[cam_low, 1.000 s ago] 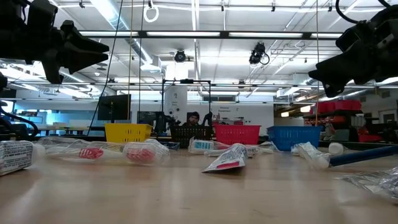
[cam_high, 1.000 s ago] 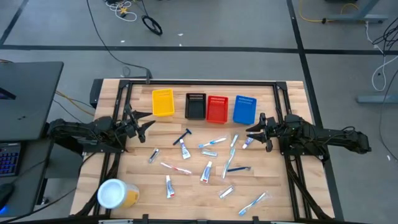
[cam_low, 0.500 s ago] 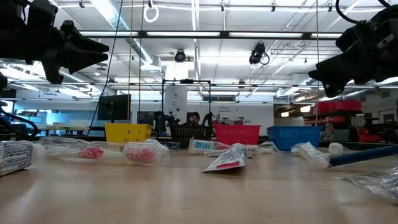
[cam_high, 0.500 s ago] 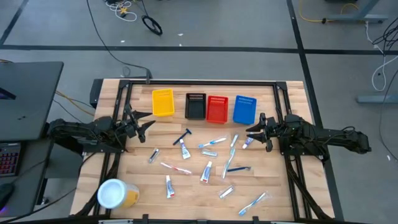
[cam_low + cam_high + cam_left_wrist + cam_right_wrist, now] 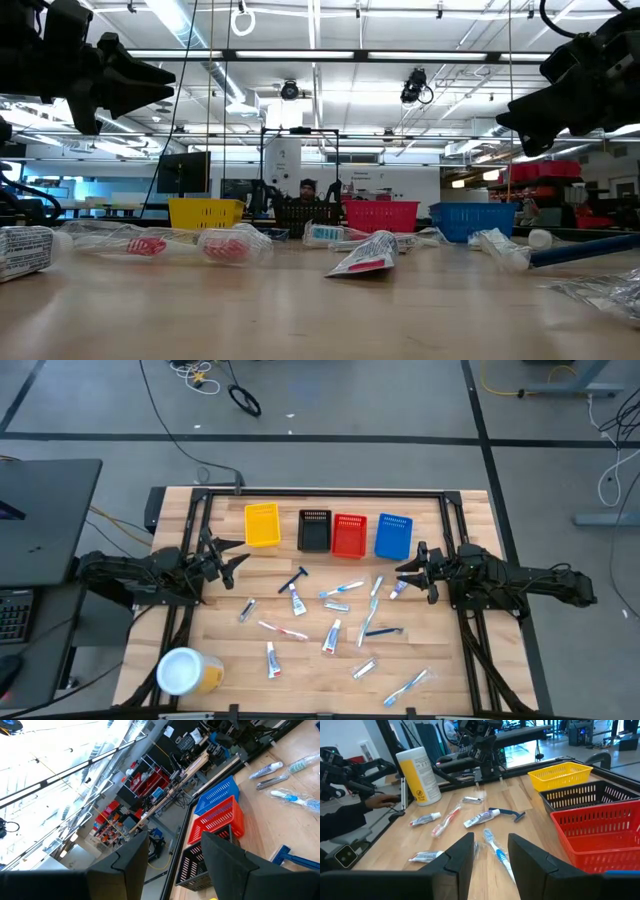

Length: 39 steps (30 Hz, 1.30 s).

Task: Pick & Place Travel size toiletries
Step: Put the blue shaver into the yellow basket

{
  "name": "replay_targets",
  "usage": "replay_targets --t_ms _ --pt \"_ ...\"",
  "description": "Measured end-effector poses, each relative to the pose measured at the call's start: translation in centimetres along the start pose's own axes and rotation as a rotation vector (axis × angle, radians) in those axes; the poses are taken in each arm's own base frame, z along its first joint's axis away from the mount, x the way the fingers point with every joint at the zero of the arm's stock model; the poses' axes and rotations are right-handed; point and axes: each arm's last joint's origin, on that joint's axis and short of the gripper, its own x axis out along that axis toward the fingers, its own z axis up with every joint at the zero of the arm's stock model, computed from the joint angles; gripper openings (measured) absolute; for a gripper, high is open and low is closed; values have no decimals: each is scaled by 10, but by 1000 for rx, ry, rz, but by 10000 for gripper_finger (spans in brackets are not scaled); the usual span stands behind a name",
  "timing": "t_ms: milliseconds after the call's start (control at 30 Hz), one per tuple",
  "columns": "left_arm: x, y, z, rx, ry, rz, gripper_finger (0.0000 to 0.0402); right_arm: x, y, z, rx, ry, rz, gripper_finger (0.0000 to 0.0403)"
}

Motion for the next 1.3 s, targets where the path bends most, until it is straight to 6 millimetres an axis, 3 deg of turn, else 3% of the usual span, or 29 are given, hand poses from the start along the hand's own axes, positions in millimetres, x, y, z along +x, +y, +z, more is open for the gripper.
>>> replay_targets --t_ms 533,700,933,1133,1300 --pt "0 0 0 -2 0 0 189 0 0 0 0 0 0 131" --pt "0 -1 1 -189 -43 -41 189 0 0 0 0 0 0 131" --pt "-1 -5 7 -455 -183 -239 189 0 0 0 -1 0 0 131" --pt "-3 -7 10 -500 -272 -370 189 0 0 0 -8 0 -1 131" --pt "-4 1 18 -554 -375 -320 189 0 0 1 -12 -15 -2 131"
